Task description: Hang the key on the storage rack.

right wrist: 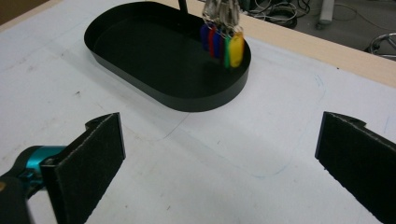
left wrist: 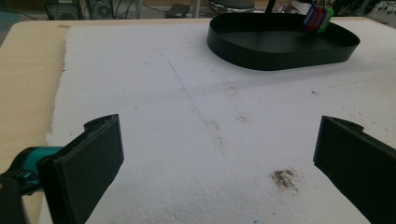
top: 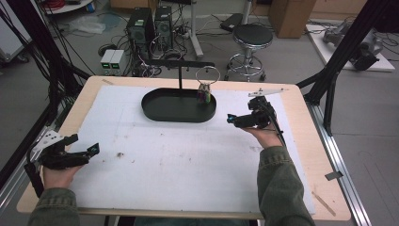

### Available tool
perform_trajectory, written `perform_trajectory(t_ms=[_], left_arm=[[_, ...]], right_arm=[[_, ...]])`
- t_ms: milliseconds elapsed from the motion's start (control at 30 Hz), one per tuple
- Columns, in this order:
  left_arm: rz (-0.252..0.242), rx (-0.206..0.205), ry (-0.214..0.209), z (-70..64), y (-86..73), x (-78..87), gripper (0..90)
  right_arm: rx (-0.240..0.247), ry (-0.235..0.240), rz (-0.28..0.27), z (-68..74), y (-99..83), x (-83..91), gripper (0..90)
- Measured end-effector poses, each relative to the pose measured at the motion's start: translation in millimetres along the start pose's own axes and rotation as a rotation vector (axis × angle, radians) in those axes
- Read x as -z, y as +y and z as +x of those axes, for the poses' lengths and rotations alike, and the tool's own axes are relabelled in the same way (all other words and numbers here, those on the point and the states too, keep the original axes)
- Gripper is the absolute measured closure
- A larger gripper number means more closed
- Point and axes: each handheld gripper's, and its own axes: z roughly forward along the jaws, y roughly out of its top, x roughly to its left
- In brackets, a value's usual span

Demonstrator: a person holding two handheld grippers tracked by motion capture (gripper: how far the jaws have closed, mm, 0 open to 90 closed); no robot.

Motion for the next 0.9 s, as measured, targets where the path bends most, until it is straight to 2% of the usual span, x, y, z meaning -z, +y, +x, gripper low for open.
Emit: perform_trajectory(t_ms=[300,633,900], left_arm=[[0.000,0.000,0.002,-0.1,-0.1,0.1,2.1],[0.003,-0.001,0.001,-0.4,-0.1,0.0,2.1],[0.004,-0.002,0.003,-0.6,-0.3,-0.3,2.1]], right_arm=[[-0.027,-0.017,-0.025,-8.4,-14.9,5.5,0.5],[-0.048,-0.041,-0.017,-17.0,-36.9,9.8,0.5],[-0.055,-0.046,-0.013,-18.0,-50.7,12.8,0.5]])
